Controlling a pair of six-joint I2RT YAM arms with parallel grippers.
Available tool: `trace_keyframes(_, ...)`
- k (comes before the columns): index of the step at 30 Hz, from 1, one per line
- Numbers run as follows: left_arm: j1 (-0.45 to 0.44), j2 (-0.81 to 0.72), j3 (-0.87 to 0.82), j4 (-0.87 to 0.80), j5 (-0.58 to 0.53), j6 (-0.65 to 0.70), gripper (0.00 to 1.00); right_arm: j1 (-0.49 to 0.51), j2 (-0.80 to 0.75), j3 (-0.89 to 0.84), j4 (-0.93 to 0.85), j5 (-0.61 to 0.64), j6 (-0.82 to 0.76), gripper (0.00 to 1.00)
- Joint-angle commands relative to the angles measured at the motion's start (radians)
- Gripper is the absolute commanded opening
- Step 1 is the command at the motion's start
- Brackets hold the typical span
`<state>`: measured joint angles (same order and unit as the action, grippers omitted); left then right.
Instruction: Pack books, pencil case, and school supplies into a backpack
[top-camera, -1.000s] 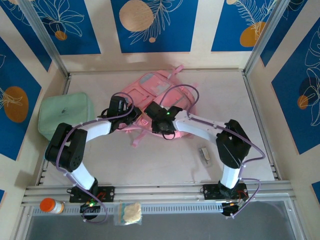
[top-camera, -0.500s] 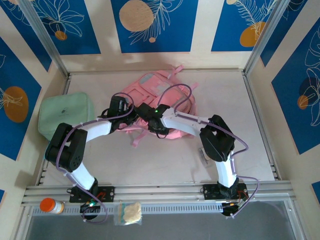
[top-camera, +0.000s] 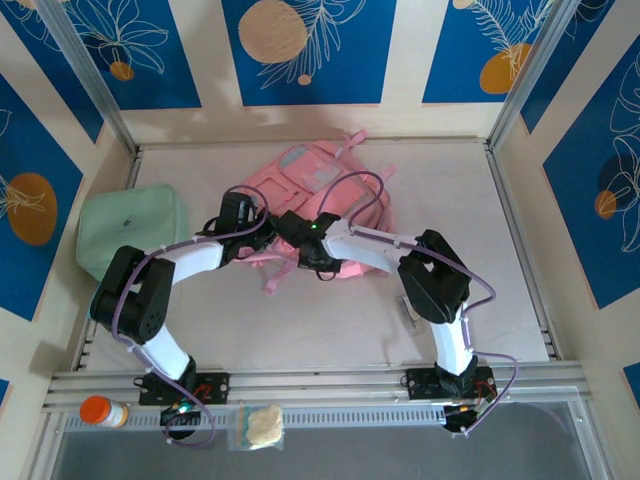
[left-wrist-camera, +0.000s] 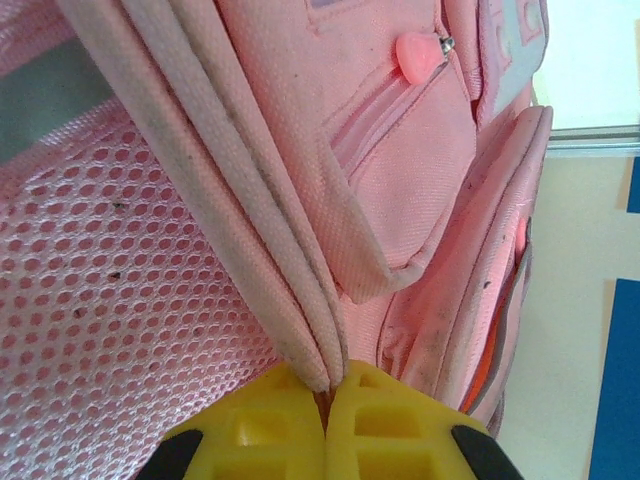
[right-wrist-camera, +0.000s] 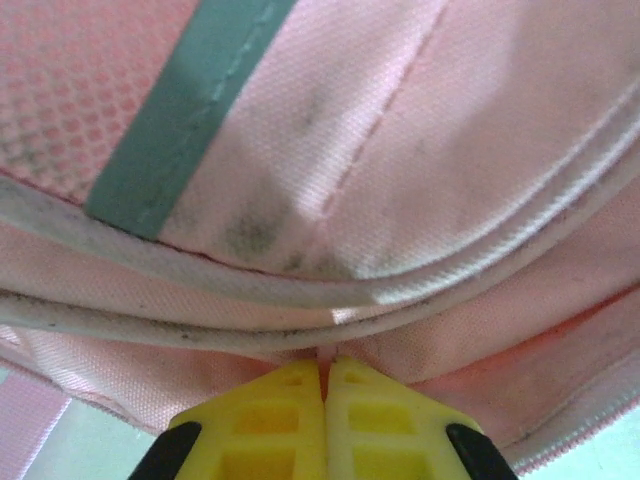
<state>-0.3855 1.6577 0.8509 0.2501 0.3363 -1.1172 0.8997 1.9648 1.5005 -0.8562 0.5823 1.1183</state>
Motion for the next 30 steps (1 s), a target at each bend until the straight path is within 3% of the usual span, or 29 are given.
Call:
trace_keyframes(1, -0.001, -0.010, 0.028, 0.004, 0.033, 0.013, 0.00, 0.009, -0.098, -0.044, -0.029, 0.055, -0.032, 0.00)
trace_keyframes(7, 0.032, 0.009, 0.080, -0.055, 0.048, 0.046, 0.00, 0.016, -0.290, -0.217, 0.021, 0.058, -0.177, 0.00)
trace_keyframes(10, 0.043, 0.029, 0.117, -0.083, 0.063, 0.066, 0.00, 0.024, -0.368, -0.296, 0.112, -0.015, -0.347, 0.00)
trace_keyframes(13, 0.045, 0.049, 0.169, -0.119, 0.067, 0.099, 0.00, 0.040, -0.382, -0.299, 0.091, -0.027, -0.397, 0.00)
trace_keyframes(15, 0.045, 0.064, 0.205, -0.153, 0.085, 0.120, 0.00, 0.041, -0.398, -0.323, 0.176, -0.101, -0.464, 0.00)
trace_keyframes(16, 0.044, 0.062, 0.203, -0.149, 0.095, 0.120, 0.03, 0.042, -0.398, -0.325, 0.193, -0.108, -0.466, 0.00)
trace_keyframes(18, 0.043, 0.030, 0.159, -0.117, 0.108, 0.100, 0.22, 0.039, -0.393, -0.308, 0.189, -0.084, -0.442, 0.00)
trace_keyframes(22, 0.022, -0.080, 0.039, -0.081, 0.104, 0.050, 0.40, 0.034, -0.391, -0.307, 0.200, -0.071, -0.420, 0.00)
trace_keyframes(26, -0.094, -0.207, -0.091, -0.049, -0.034, -0.070, 0.45, 0.021, -0.405, -0.342, 0.228, -0.096, -0.390, 0.00)
trace_keyframes(30, -0.220, -0.207, -0.149, 0.080, -0.141, -0.216, 0.46, 0.017, -0.408, -0.361, 0.240, -0.092, -0.385, 0.00)
